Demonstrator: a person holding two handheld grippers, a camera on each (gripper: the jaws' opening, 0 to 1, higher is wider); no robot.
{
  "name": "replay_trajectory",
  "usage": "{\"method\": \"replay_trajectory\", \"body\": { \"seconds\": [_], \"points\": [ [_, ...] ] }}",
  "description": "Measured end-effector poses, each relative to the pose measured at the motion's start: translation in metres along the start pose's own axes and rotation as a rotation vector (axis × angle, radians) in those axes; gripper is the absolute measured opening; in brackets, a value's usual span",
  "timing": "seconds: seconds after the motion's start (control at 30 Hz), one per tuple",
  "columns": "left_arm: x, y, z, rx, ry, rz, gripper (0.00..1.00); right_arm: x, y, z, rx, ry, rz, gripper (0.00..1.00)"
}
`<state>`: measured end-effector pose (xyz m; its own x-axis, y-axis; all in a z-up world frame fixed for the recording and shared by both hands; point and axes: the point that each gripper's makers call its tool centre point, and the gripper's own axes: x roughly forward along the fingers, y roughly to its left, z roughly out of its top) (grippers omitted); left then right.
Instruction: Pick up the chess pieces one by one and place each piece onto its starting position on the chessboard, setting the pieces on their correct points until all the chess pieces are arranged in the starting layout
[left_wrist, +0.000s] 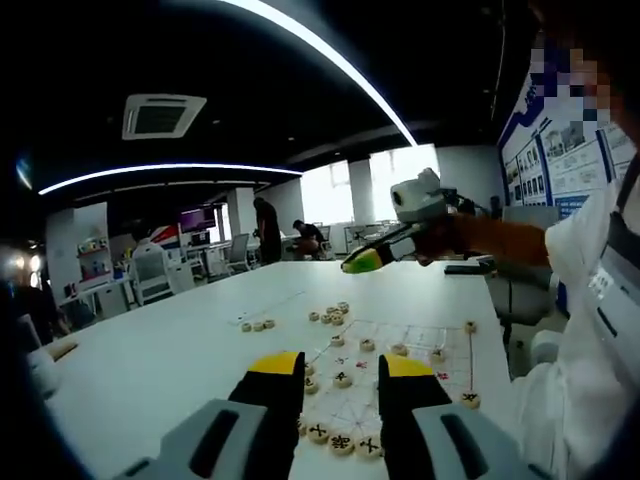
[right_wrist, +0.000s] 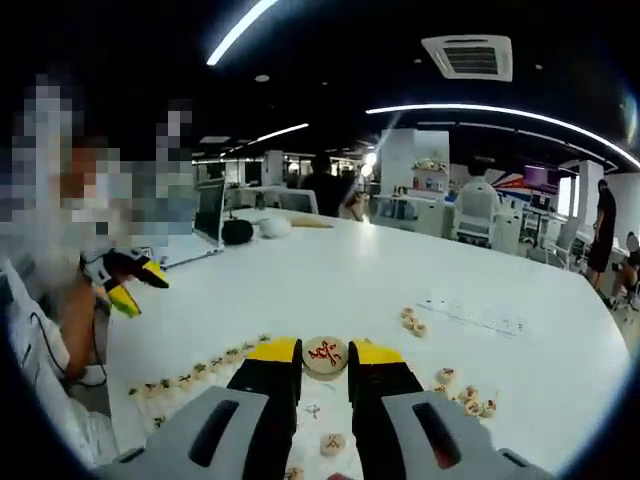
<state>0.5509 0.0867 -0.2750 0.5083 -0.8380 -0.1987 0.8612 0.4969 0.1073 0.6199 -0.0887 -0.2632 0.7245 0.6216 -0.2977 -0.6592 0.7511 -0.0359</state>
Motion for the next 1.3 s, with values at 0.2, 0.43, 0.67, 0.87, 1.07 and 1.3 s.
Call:
{"method": "replay_trajectory", "body": {
  "seconds": [0.2,0.43,0.67,0.87,1.07,1.3],
  "points": [
    [-0.002,-0.002,0.001,0.006,-0.002,-0.004,0.31,-0.031,0.024,-0.030,-0.002,-0.002,0.014,0.20],
    [0.000,0.001,-0.001,0.003,0.004,0.002,0.31,-0.056,0.073,-0.097,-0.013,0.140,0.148,0.20],
    [0.000,-0.002,0.000,0.004,-0.001,-0.004,0.31,-0.084,0.099,-0.151,-0.055,0.244,0.209,0.20],
    [0.005,-0.007,-0.004,0.004,0.012,-0.021,0.31,-0.087,0.111,-0.164,-0.104,0.279,0.244,0.20],
    [0.005,-0.007,-0.003,0.002,0.009,-0.022,0.31,-0.082,0.112,-0.163,-0.100,0.266,0.257,0.20],
    [0.006,-0.006,-0.005,-0.005,0.012,-0.023,0.31,-0.082,0.115,-0.169,-0.093,0.269,0.270,0.20]
  ]
}}
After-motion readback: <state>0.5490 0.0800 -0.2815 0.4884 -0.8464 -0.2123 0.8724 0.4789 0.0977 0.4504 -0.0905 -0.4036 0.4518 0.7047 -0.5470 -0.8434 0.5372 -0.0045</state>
